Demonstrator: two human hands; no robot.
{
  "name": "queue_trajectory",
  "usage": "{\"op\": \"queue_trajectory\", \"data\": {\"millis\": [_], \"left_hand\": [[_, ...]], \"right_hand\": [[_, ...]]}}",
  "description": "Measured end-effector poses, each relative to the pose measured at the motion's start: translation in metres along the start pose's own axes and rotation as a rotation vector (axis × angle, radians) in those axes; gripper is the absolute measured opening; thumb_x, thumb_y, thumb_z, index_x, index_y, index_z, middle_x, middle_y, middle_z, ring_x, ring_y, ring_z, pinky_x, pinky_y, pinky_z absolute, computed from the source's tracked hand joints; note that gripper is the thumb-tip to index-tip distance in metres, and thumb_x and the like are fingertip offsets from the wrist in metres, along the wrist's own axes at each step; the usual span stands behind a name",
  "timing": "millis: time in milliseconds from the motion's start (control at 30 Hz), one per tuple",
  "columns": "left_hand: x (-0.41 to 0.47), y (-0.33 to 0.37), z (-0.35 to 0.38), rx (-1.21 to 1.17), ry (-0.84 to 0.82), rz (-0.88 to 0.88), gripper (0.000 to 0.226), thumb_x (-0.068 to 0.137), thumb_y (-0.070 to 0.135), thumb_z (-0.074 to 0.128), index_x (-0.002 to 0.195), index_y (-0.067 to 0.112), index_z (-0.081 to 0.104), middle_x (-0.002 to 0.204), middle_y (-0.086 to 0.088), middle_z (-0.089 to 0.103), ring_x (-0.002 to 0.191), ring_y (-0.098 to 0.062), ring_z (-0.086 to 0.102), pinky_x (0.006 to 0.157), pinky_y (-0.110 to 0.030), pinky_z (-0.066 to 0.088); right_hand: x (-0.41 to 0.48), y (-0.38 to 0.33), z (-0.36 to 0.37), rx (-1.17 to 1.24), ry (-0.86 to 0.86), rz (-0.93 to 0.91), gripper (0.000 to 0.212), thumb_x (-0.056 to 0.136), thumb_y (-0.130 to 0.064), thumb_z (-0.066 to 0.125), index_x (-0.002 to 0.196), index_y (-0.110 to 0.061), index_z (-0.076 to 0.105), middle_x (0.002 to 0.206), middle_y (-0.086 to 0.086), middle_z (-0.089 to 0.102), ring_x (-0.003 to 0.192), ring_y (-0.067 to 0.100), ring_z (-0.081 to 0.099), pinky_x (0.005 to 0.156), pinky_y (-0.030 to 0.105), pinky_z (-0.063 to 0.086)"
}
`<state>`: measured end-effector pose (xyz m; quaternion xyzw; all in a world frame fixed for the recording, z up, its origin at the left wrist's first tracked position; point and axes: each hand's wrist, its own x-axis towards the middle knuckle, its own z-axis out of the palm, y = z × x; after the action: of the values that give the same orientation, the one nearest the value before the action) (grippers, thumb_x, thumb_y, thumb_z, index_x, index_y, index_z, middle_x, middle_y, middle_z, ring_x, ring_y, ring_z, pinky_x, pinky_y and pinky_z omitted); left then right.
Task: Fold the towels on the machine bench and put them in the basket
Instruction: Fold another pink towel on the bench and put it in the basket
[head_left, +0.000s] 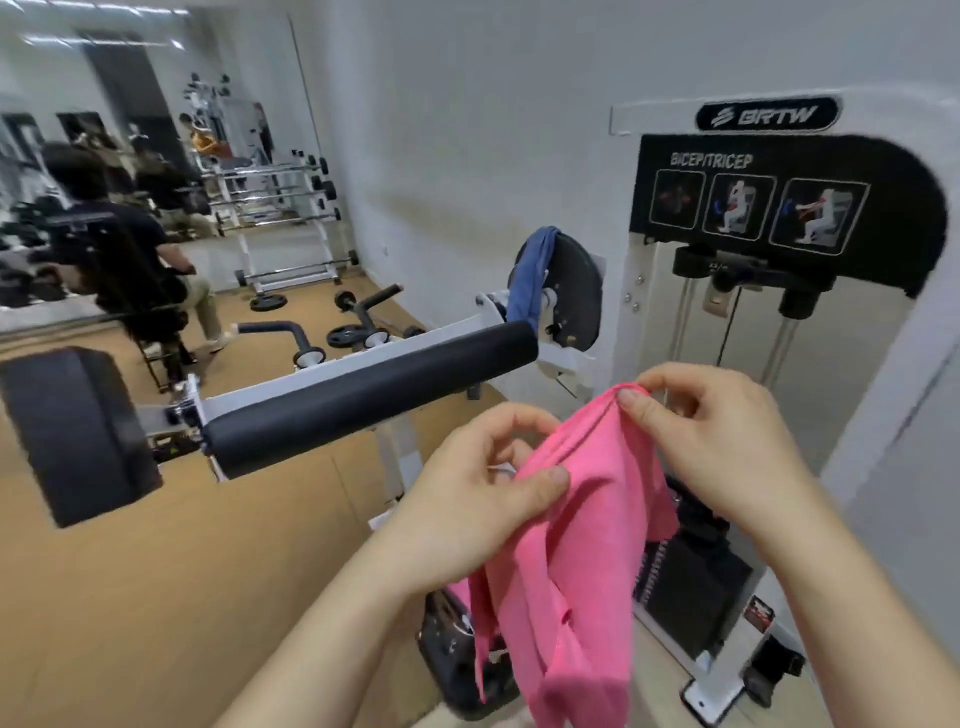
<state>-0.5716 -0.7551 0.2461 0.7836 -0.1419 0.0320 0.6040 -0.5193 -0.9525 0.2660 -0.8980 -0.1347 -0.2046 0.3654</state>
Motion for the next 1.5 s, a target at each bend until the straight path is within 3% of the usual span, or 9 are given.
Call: {"op": "queue_trajectory", "data": {"millis": [233, 367, 533, 633, 767, 933, 1167, 1300, 1500], "left_hand": [[-0.148, -0.069, -0.102, -0.096, 0.085, -0.225, 0.016, 0.084, 0.015, 0.067, 0.094, 0.025, 0.060, 0.074, -0.012, 0.055, 0.057, -0.016, 0.047, 0.053, -0.026, 0.037], [-0.218, -0.102, -0.158, -0.003, 0.115, -0.360, 0.034, 0.090, 0.006, 0.054, 0.091, 0.040, 0.062, 0.073, 0.013, 0.054, 0.064, -0.002, 0.048, 0.062, -0.013, 0.038], [-0.278, -0.104, -0.252, 0.166, 0.519, -0.302, 0.029, 0.074, 0.021, 0.053, 0.083, 0.044, 0.070, 0.077, 0.012, 0.068, 0.064, -0.001, 0.058, 0.065, -0.028, 0.053], [-0.299, -0.105, -0.316, 0.282, 0.785, -0.181, 0.024, 0.082, 0.023, 0.058, 0.090, 0.042, 0.070, 0.096, 0.018, 0.066, 0.086, 0.000, 0.059, 0.067, -0.013, 0.046], [-0.313, -0.132, -0.386, 0.289, 0.642, -0.373, 0.046, 0.083, 0.058, 0.055, 0.127, 0.044, 0.053, 0.118, 0.022, 0.056, 0.109, 0.006, 0.053, 0.091, -0.016, 0.044], [-0.306, -0.164, -0.458, 0.005, 0.670, -0.416, 0.018, 0.089, 0.029, 0.067, 0.084, 0.012, 0.068, 0.074, -0.004, 0.057, 0.071, -0.017, 0.051, 0.065, -0.029, 0.042], [-0.261, -0.203, -0.561, -0.241, 0.614, -0.448, 0.027, 0.098, 0.028, 0.052, 0.077, 0.021, 0.066, 0.071, 0.001, 0.063, 0.063, -0.010, 0.056, 0.059, -0.021, 0.045], [-0.229, -0.225, -0.625, -0.358, 0.628, -0.440, 0.018, 0.089, 0.029, 0.060, 0.083, 0.014, 0.069, 0.079, -0.005, 0.066, 0.071, -0.016, 0.061, 0.064, -0.026, 0.050], [-0.184, -0.272, -0.713, 0.694, 0.775, -0.271, 0.020, 0.087, 0.013, 0.064, 0.095, 0.031, 0.069, 0.100, 0.015, 0.056, 0.101, -0.002, 0.053, 0.085, -0.014, 0.039]], "right_hand": [[-0.055, -0.133, 0.150, 0.515, -0.436, 0.166, 0.022, 0.090, -0.016, 0.058, 0.078, -0.019, 0.076, 0.071, -0.003, 0.072, 0.062, 0.013, 0.063, 0.062, 0.030, 0.051], [-0.089, -0.206, 0.224, 0.741, -0.657, 0.273, 0.020, 0.089, -0.023, 0.064, 0.079, -0.009, 0.074, 0.071, 0.011, 0.065, 0.062, 0.018, 0.055, 0.060, 0.029, 0.044], [-0.109, -0.283, 0.296, 0.864, -0.845, 0.224, 0.020, 0.090, 0.004, 0.057, 0.098, -0.013, 0.062, 0.082, 0.008, 0.074, 0.060, 0.016, 0.061, 0.051, 0.022, 0.043], [-0.108, -0.324, 0.329, 0.899, -0.995, 0.195, 0.031, 0.088, 0.013, 0.048, 0.107, -0.010, 0.057, 0.079, 0.009, 0.072, 0.056, 0.019, 0.052, 0.051, 0.027, 0.036], [-0.102, -0.372, 0.380, 0.892, -1.121, 0.139, 0.032, 0.088, 0.013, 0.044, 0.104, -0.010, 0.058, 0.069, 0.009, 0.063, 0.052, 0.014, 0.048, 0.047, 0.020, 0.036], [-0.083, -0.407, 0.461, 0.760, -0.975, 0.134, 0.027, 0.088, 0.006, 0.044, 0.089, -0.015, 0.062, 0.056, -0.004, 0.052, 0.063, 0.022, 0.040, 0.062, 0.035, 0.033], [-0.027, -0.445, 0.562, 0.660, -1.049, 0.006, 0.020, 0.095, -0.016, 0.050, 0.086, -0.016, 0.067, 0.065, -0.009, 0.056, 0.062, 0.006, 0.049, 0.058, 0.018, 0.037], [0.008, -0.469, 0.605, 0.652, -1.140, -0.054, 0.022, 0.091, -0.037, 0.061, 0.087, -0.018, 0.072, 0.083, 0.002, 0.071, 0.075, 0.010, 0.064, 0.070, 0.030, 0.049], [0.055, -0.505, 0.667, 0.847, -0.946, 0.131, 0.021, 0.096, -0.025, 0.056, 0.083, -0.027, 0.071, 0.074, -0.007, 0.070, 0.066, 0.005, 0.063, 0.057, 0.019, 0.046]]}}
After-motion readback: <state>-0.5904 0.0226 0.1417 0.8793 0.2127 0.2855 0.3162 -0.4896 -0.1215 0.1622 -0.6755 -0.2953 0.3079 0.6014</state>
